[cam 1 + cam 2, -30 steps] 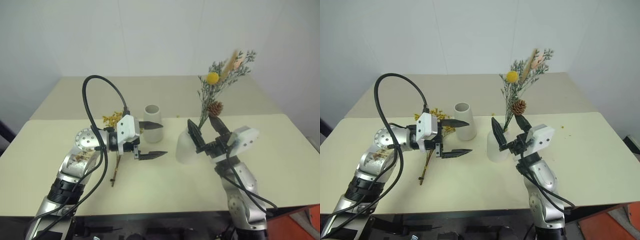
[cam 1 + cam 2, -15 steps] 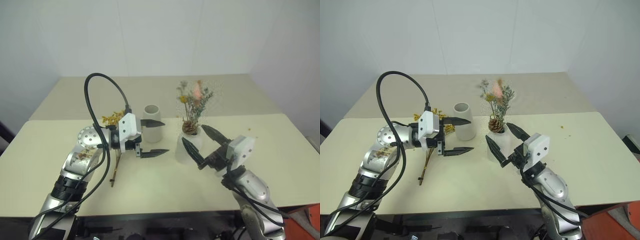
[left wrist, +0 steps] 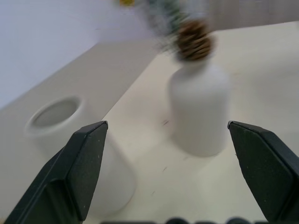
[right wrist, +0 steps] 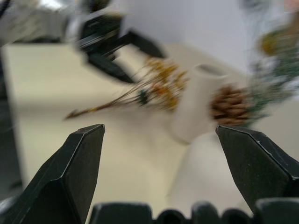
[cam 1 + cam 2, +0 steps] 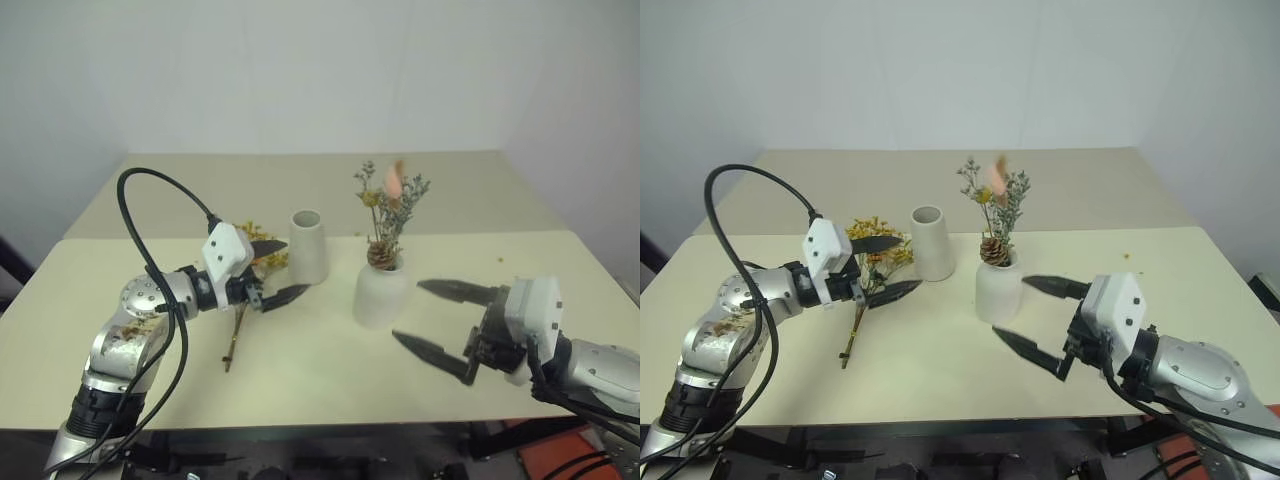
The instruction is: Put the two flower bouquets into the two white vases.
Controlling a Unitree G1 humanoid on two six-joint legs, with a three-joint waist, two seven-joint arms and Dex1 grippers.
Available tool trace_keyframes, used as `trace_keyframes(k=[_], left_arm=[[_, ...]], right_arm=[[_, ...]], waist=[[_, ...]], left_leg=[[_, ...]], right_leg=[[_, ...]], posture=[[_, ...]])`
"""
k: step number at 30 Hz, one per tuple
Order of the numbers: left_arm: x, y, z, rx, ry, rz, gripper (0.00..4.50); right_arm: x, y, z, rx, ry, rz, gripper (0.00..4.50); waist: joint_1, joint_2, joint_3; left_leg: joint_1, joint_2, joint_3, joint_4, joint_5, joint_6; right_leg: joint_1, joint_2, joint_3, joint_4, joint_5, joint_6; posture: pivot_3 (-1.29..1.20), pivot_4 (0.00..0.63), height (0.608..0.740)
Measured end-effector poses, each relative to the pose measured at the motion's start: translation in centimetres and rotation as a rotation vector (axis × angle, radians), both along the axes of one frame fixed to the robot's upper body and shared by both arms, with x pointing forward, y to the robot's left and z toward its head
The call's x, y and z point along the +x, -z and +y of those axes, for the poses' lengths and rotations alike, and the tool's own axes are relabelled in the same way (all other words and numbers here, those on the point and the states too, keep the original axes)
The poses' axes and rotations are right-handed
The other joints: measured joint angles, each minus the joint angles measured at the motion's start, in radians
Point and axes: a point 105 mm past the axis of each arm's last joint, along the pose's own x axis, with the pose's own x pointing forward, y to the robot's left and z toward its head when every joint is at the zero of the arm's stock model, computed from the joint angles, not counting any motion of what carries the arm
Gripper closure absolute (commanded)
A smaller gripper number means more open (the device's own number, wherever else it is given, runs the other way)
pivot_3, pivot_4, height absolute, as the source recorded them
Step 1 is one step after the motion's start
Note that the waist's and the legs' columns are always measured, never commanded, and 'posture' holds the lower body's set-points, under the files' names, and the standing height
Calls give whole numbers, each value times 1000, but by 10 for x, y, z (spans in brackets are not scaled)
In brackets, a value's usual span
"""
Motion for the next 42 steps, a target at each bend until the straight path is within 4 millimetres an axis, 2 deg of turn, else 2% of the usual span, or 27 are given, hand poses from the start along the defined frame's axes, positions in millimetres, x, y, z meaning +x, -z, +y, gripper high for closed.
trace_keyframes(k=[3,8,11,13,17,20,25,29,36,39,42], left_arm=[[13,15,8,26,-257,82,0],[18,40,23,152,-600,206,0],[19,42,31,190,-737,275,0],[20,35,31,157,-796,312,0],[17,33,35,148,-862,357,0],[14,37,34,154,-858,371,0],[9,32,29,189,-820,325,0],[5,48,36,235,-830,374,0],[11,60,38,247,-831,452,0],[14,61,34,218,-822,480,573],[15,69,30,192,-805,530,1488]], right_arm=[[-5,7,2,-93,-60,43,31],[-3,12,7,-179,-118,80,31],[3,15,8,-205,-136,96,31],[7,15,9,-212,-143,102,31],[11,16,9,-227,-142,104,31],[14,19,6,-233,-124,116,31],[15,18,7,-226,-120,120,31],[16,20,7,-225,-107,132,31],[16,21,8,-225,-87,148,31],[15,21,8,-227,-79,149,0],[14,21,9,-229,-78,154,0]], waist=[[8,-2,0],[10,-4,2],[13,-5,2],[15,-5,2],[15,-5,2],[14,-5,2],[14,-5,2],[15,-5,2],[16,-5,2],[16,-5,2],[15,-5,2]], left_leg=[[1,0,0,0,0,0],[1,0,-1,0,0,0],[1,-1,-1,0,0,0],[0,-1,-1,0,0,0],[-1,-1,-2,-1,0,0],[-2,-1,-2,-1,0,0],[-1,-1,-1,-1,0,-1],[-1,-1,-1,-1,0,-1],[-2,-1,-2,-1,0,-1],[-2,-1,-2,-1,0,-1],[-2,-1,-1,-1,0,-1]], right_leg=[[2,0,0,-2,0,1],[2,0,-1,-1,0,0],[2,0,-1,-1,0,0],[2,0,-2,-2,0,0],[2,-1,-2,-4,3,-5],[0,-1,-2,-4,5,-7],[1,-1,-2,-5,5,-7],[1,-1,-2,-4,5,-7],[1,-1,-2,-6,5,-6],[1,-1,-2,-7,6,-6],[1,-1,-2,-7,6,-6]], posture=[[0,150,740],[0,150,740],[0,150,740],[0,150,740],[0,150,740],[0,150,740],[0,150,740],[0,150,740],[0,150,740],[0,150,740],[0,150,740]])
